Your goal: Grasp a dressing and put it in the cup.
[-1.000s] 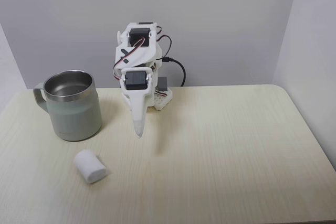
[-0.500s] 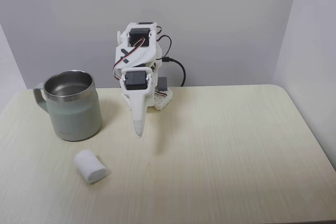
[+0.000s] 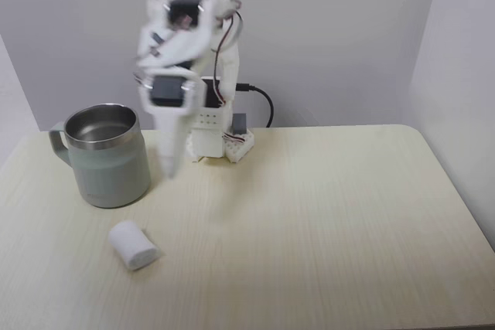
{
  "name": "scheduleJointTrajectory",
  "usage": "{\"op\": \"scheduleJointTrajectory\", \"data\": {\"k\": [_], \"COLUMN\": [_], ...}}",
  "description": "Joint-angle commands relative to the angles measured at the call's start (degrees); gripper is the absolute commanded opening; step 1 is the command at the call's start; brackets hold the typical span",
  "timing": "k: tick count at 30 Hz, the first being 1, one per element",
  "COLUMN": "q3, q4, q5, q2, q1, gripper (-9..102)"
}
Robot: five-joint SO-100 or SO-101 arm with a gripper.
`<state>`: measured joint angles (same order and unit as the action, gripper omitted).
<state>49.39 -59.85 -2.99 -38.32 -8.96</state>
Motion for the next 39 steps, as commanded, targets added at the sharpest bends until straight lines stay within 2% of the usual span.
{"op": "scheduleJointTrajectory", "data": {"k": [1,3,7,12,20,31,39], "q3": [22.7,32.2,45.2,44.7,36.9,29.9,25.2], "q4": [-5.7,-9.6,-18.3,-21.7,-19.1,-12.9,-9.8], "q5": [-1.1,-3.0,-7.8,-9.0,-7.0,-8.1,-8.8], "q2": [-15.8,-24.5,-40.5,-51.1,-57.9,-64.6,-64.8], "q1": [-6.8,-10.8,-16.8,-18.5,-14.2,-7.8,-9.9], "gripper": [-2,0,14,24,30,31,29]}}
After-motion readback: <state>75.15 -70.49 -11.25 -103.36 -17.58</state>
